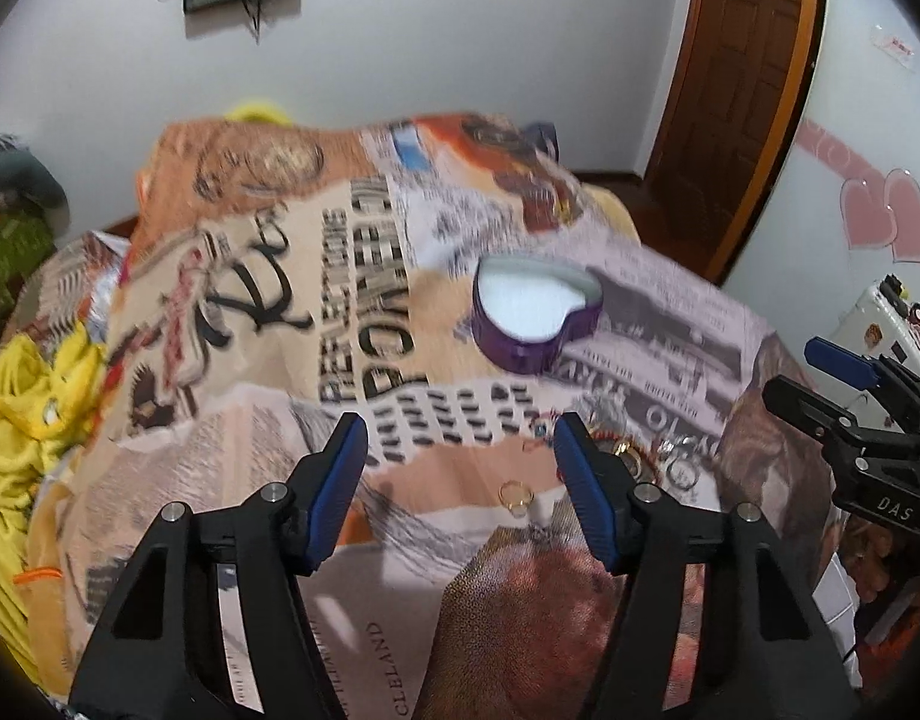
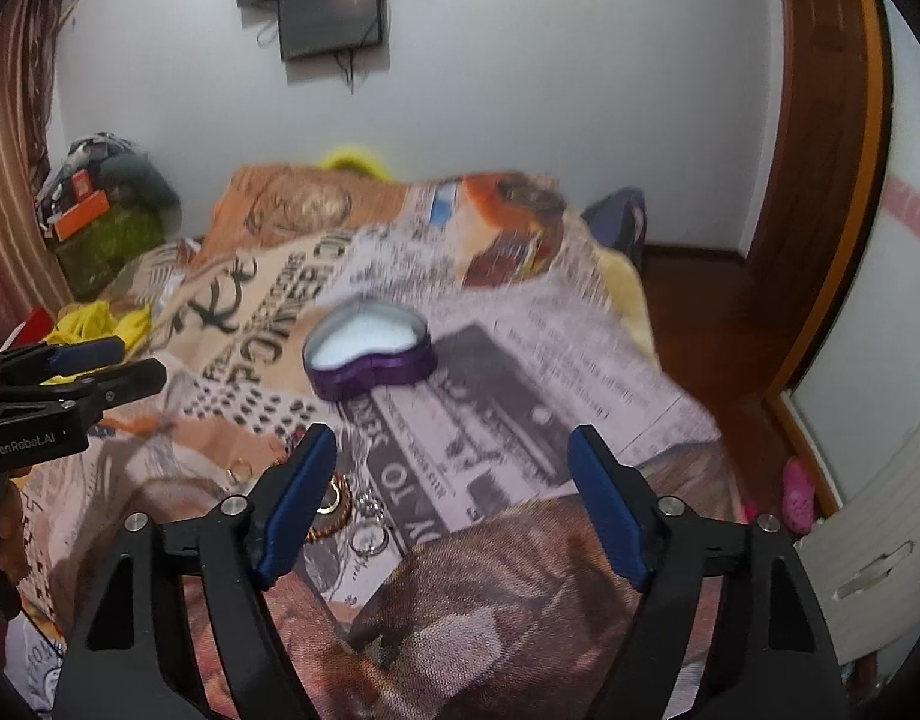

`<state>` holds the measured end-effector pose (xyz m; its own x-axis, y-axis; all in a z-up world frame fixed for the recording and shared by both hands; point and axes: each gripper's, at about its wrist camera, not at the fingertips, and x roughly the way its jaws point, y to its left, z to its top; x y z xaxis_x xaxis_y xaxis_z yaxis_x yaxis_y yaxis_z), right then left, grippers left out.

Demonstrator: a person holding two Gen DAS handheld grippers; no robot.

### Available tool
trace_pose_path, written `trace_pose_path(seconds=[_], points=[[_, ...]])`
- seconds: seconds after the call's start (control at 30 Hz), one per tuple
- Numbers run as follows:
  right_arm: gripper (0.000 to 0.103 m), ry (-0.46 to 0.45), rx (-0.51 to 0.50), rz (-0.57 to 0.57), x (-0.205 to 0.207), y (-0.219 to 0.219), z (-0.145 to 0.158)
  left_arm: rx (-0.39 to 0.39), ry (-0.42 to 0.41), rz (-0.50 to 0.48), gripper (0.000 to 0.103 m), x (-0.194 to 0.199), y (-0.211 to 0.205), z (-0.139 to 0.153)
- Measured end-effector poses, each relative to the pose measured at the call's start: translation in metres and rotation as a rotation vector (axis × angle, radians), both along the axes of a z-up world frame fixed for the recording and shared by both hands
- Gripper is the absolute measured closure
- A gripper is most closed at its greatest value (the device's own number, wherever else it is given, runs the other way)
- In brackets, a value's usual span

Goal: Organize jewelry
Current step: 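Lower both tools toward the jewelry scattered beside the red bracelet, then grasp the gold ring with the left tool while the right tool grasps a silver earring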

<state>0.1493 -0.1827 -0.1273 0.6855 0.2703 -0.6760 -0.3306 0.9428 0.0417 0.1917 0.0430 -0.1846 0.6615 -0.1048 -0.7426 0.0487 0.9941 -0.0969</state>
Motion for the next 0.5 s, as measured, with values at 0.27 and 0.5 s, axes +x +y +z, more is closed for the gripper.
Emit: trace_pose_path(seconds=[0.27, 0.5], points=[[0.038, 0.094, 0.009, 0.039, 0.01, 0.005, -0.028, -0.045, 0.112, -0.051, 0.053, 0.012, -0.006, -0.034], [0.042, 0.152, 0.026, 0.087, 0.016, 0.013, -0.042, -0.045, 0.148, -0.121, 0.07, 0.015, -0.021, -0.046]])
